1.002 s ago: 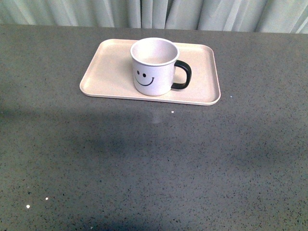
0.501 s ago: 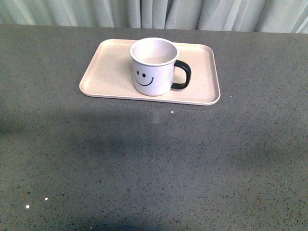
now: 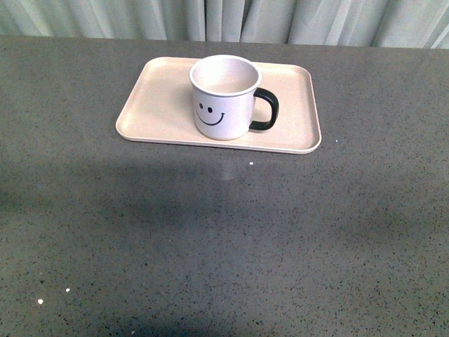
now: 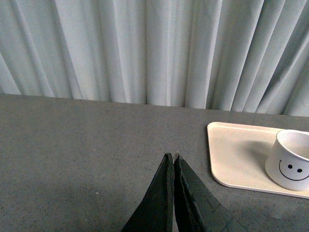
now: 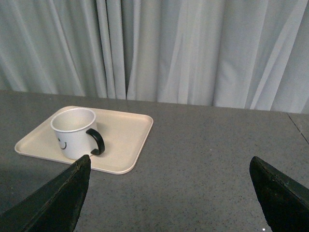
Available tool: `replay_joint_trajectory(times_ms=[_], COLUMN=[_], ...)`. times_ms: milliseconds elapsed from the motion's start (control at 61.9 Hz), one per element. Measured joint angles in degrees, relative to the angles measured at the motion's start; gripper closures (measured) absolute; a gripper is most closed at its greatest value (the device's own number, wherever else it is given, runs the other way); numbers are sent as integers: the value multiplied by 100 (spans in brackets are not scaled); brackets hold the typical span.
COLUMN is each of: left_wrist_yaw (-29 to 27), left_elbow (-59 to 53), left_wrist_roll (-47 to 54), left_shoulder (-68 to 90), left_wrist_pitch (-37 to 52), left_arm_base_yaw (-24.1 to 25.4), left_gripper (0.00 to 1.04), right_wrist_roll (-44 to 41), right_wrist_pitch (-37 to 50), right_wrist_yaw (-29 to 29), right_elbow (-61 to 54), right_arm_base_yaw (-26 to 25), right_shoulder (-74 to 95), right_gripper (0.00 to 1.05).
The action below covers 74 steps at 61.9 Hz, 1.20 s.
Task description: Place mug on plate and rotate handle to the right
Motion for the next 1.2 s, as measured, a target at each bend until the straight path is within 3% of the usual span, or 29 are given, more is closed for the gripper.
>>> replay_joint_trajectory(times_ms=[598,695,905,1196], left_wrist_yaw=[0,0,-2,0], left_elbow=[0,2,2,2], left_wrist_roll=[0,2,-2,4], left_shoulder=[-1084,-1818,-2000,-2002], left_wrist_pitch=[-1082,-1991,-2098,-2098], left_arm_base_yaw=[0,0,0,2], left_gripper=[103,103,103,43], right_wrist_roll=[0,0,0,0], right_wrist_pitch=[0,0,-2,-2], right_wrist_yaw=[2,2,2,0], right_elbow=[0,0,0,0], right_arm_base_yaw=[0,0,0,0], right_shoulder=[0,0,0,0], right_gripper=[9,9,9,9])
